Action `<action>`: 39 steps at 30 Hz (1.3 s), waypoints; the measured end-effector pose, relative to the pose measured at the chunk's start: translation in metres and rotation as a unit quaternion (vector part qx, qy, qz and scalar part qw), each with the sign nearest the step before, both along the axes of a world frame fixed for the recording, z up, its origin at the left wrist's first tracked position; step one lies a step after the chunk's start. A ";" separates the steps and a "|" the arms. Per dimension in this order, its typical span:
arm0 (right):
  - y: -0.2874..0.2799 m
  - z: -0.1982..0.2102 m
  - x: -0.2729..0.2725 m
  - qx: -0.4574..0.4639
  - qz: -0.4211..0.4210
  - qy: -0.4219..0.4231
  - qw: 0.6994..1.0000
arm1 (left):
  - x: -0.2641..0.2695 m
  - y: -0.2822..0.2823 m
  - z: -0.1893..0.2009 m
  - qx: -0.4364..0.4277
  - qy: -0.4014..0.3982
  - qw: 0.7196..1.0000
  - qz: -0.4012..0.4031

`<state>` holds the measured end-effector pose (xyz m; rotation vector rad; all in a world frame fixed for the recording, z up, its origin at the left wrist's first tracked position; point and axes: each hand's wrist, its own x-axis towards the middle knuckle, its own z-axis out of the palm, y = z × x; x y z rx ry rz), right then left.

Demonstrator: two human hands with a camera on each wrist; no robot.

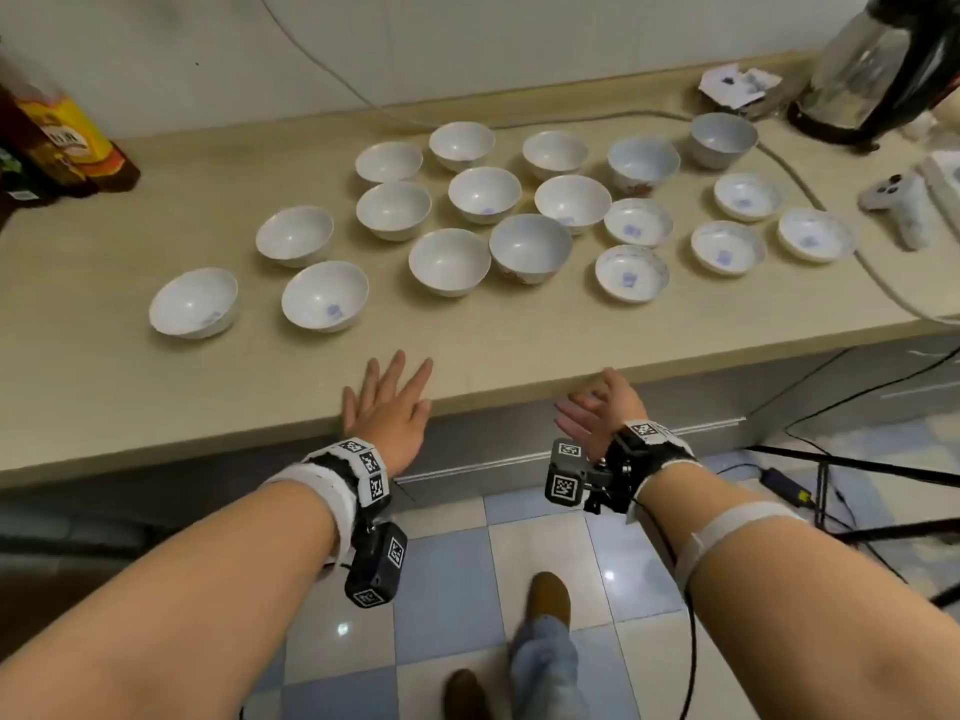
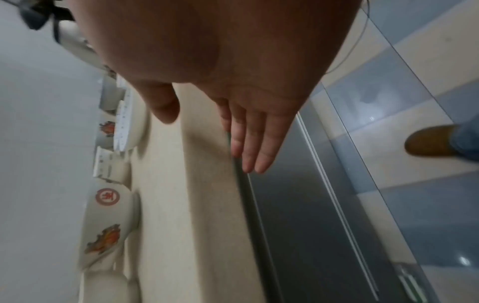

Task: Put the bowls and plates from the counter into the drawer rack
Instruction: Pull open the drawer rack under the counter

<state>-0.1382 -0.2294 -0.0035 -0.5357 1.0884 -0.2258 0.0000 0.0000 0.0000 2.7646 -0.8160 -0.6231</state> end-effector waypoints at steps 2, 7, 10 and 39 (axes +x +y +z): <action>-0.008 -0.006 0.009 0.039 -0.043 -0.014 0.998 | 0.000 -0.002 -0.002 0.016 -0.022 1.000 -0.006; -0.016 -0.013 0.013 0.077 -0.079 -0.063 0.992 | -0.001 -0.001 -0.004 0.041 -0.024 0.999 -0.013; -0.017 -0.015 0.009 0.068 -0.043 -0.072 0.994 | 0.002 -0.002 -0.001 0.040 -0.001 0.999 -0.016; 0.063 -0.020 -0.137 0.003 0.022 0.119 0.993 | 0.021 0.002 0.021 0.035 0.076 0.995 -0.048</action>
